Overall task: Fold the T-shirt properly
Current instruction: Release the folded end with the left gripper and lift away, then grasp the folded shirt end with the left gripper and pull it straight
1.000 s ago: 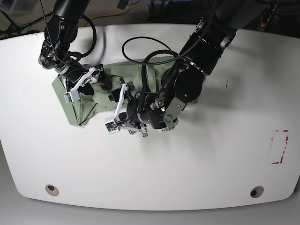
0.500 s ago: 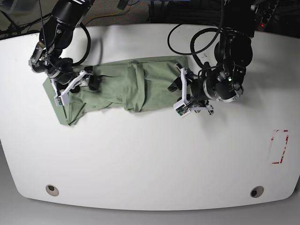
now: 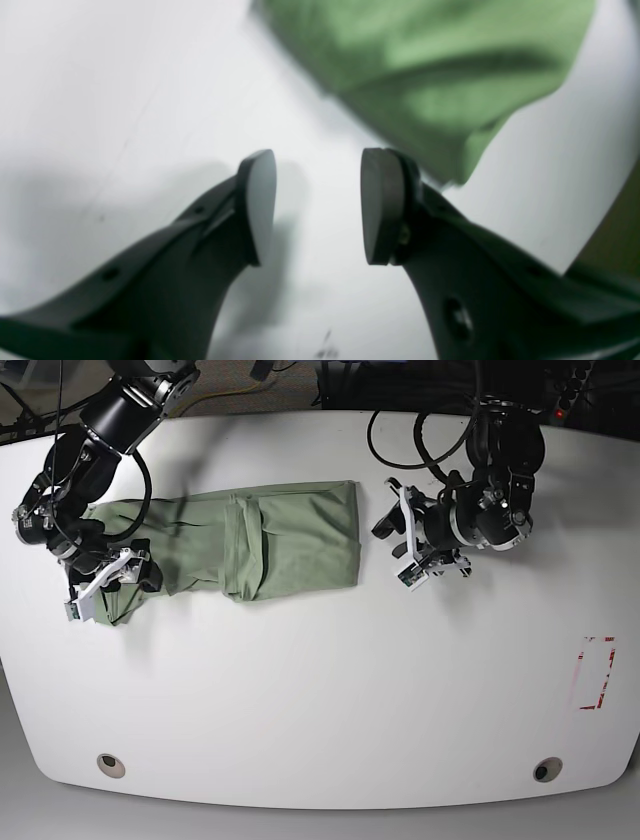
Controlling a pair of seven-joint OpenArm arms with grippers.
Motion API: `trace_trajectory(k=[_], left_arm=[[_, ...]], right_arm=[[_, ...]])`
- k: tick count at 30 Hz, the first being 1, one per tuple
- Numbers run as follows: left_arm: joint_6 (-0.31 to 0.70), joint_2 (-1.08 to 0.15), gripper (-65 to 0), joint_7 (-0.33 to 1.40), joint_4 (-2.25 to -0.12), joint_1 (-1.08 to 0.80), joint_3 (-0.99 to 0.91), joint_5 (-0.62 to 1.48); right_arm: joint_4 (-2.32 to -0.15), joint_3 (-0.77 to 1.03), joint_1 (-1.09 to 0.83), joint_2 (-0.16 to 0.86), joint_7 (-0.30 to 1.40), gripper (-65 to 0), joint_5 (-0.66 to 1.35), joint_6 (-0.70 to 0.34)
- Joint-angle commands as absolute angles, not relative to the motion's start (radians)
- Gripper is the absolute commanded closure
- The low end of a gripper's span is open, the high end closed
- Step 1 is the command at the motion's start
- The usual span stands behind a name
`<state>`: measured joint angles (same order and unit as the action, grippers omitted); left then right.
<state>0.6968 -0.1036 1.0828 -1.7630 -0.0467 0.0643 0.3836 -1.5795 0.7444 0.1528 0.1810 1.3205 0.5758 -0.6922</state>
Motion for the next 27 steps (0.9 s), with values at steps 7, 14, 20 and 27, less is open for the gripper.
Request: trace_trajectory(k=[7, 14, 20, 27], left_arm=[[0.698, 0.027, -24.6, 1.063, -1.669, 0.065, 0.073, 0.397], [0.698, 0.076, -24.6, 0.966, -1.5, 0.136, 0.174, 0.395], [0.698, 0.108, -24.6, 0.914, -1.46, 0.139, 0.259, 0.289], [0.698, 0.104, -24.3, 0.874, -1.376, 0.136, 0.326, 0.082]], right_arm=[[-1.511, 0.832, 0.209, 0.286, 1.293, -51.4, 0.593, -0.698], [-1.452, 0.872, 0.209, 0.341, 1.293, -51.4, 0.599, -0.698], [-1.449, 0.874, 0.205, 0.34, 1.293, -51.2, 0.599, -0.698], [-1.454, 0.875, 0.185, 0.337, 1.293, -51.0, 0.601, -0.698]])
